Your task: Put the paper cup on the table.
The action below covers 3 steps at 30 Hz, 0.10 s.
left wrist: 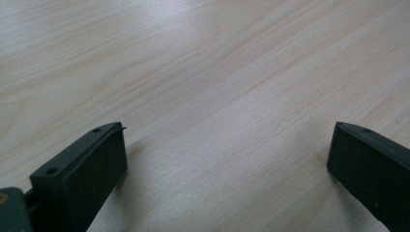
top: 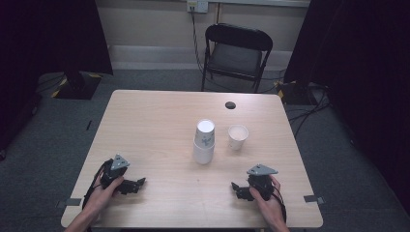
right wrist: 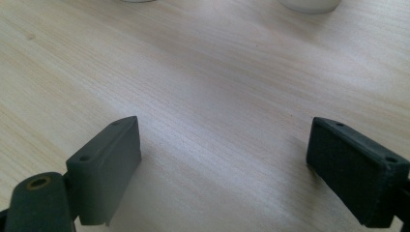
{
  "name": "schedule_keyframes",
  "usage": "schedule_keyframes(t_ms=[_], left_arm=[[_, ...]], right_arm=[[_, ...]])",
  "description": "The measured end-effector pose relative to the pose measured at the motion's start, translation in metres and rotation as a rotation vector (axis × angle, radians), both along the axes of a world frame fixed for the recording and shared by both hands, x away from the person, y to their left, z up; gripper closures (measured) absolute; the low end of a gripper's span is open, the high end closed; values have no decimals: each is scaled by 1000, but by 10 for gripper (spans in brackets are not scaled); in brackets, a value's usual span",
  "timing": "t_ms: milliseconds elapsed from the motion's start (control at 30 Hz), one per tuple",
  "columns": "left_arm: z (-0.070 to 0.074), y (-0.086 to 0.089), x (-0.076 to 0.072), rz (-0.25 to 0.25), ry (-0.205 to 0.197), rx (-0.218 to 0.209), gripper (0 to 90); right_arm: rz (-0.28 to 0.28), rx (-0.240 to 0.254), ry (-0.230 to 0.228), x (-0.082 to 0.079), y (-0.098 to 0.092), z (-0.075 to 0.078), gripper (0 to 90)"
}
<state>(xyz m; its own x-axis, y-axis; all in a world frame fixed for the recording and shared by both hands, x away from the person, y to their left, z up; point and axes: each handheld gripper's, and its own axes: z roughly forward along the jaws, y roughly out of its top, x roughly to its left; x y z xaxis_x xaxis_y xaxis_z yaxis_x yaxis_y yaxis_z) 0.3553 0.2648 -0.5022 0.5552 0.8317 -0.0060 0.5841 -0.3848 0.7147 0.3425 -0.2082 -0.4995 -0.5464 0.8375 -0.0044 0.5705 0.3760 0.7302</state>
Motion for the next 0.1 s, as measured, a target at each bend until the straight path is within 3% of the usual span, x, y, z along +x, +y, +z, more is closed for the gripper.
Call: schedule_keyframes(t_ms=[100], left_arm=[[0, 0, 0, -1, 0, 0, 0]], right_arm=[[-1, 0, -1, 0, 0, 0, 118]])
